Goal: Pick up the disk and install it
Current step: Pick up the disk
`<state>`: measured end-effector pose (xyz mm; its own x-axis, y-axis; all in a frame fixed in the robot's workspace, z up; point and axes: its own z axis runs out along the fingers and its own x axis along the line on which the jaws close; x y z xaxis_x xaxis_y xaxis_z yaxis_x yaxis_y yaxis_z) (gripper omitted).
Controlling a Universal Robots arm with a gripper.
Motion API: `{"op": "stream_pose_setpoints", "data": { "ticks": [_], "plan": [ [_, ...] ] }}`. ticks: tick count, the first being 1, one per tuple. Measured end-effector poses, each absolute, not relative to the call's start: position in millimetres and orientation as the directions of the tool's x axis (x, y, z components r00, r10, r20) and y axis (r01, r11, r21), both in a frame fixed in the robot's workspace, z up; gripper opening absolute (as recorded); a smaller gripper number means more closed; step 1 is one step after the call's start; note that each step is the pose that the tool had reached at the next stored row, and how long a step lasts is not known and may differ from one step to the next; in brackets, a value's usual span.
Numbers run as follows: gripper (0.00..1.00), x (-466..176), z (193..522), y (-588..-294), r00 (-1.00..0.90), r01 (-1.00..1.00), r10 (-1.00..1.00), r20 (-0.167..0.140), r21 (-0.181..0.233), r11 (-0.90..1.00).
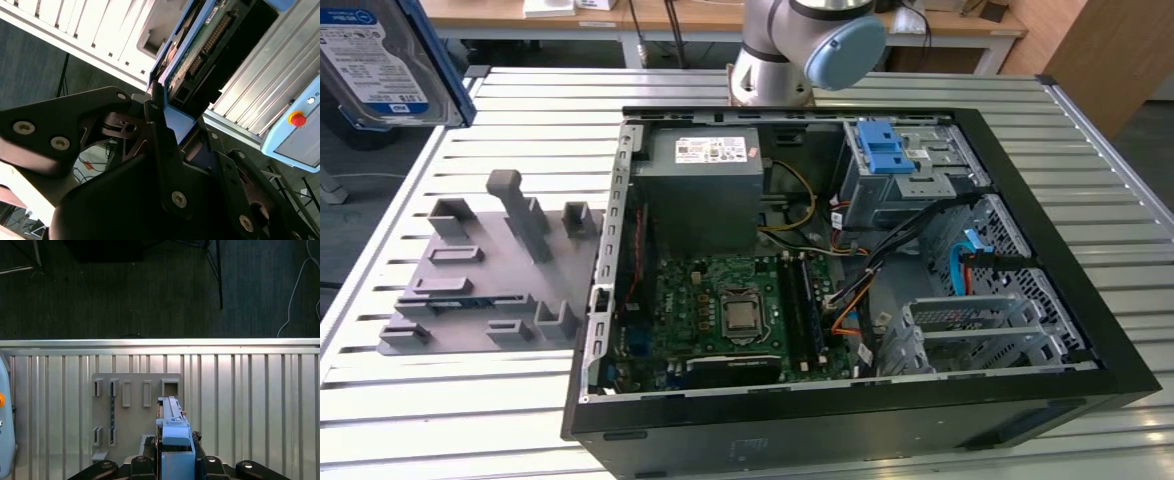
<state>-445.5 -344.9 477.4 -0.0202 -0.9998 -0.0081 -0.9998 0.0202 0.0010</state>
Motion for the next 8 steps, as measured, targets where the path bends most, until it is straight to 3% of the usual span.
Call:
{"op": "stream_pose_setpoints", "data": {
  "ticks": [8],
  "plan": [
    [0.36,-444.1,477.4,-345.8,-0.02,-1.0,-1.0,-0.01,0.007,0.02]
  ]
}}
